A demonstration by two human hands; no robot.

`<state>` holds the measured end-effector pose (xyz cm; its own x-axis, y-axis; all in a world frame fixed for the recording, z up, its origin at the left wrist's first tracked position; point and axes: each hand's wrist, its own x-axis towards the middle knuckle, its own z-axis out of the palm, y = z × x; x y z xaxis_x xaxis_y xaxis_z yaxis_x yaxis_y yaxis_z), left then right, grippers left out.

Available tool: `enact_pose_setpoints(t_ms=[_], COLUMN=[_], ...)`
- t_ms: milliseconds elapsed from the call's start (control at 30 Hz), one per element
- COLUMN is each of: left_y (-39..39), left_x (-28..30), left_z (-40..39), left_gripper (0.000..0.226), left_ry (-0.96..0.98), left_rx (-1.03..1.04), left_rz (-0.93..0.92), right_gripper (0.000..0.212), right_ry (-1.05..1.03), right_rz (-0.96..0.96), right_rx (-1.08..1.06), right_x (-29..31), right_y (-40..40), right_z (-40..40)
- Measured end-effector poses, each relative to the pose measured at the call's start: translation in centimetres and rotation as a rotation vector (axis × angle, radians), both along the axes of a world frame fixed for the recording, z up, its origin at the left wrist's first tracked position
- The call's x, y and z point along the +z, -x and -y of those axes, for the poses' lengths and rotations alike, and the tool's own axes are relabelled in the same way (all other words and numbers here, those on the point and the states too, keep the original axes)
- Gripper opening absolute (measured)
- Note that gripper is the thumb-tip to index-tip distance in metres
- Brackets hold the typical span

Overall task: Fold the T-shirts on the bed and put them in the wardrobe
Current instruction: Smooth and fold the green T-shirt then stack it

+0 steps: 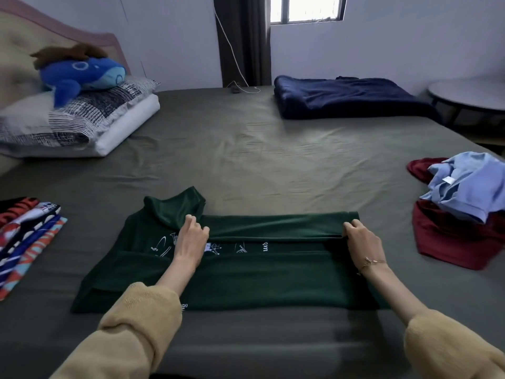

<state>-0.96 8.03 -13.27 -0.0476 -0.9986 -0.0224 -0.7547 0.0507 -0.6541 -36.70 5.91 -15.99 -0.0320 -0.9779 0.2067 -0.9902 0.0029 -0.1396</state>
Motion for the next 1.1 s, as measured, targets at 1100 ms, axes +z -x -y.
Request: enact_pose_setpoints(t_ms=[1100], left_y=[0.2], left_x=[0.3], left_z=[-2.9], left_gripper=[0.031], left_ry=[-0.021], left_rx=[-0.045], left_rz=[-0.225], right_gripper=[0.024], right_ry=[-0.171], right_rz=[-0.262], right_rx=[-0.004], right_x=[1.5], right_y=[-3.3], right_z=[-1.4])
